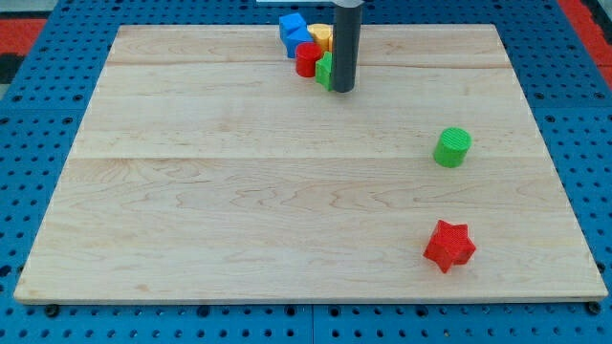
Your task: Move your arm towards the green circle
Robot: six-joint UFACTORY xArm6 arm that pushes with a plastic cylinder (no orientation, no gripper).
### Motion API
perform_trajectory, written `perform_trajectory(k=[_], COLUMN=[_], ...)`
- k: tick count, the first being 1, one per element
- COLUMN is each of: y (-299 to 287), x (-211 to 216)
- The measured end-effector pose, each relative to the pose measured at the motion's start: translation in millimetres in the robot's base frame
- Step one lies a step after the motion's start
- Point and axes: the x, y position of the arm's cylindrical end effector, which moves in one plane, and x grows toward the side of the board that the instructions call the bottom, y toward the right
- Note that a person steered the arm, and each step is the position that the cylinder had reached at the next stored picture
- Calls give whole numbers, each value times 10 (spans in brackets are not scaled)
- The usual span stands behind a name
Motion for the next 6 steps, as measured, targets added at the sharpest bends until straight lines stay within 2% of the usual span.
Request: perform_trajectory(k=[3, 4, 6], y=[15, 239, 905], x=[-230, 149, 1669])
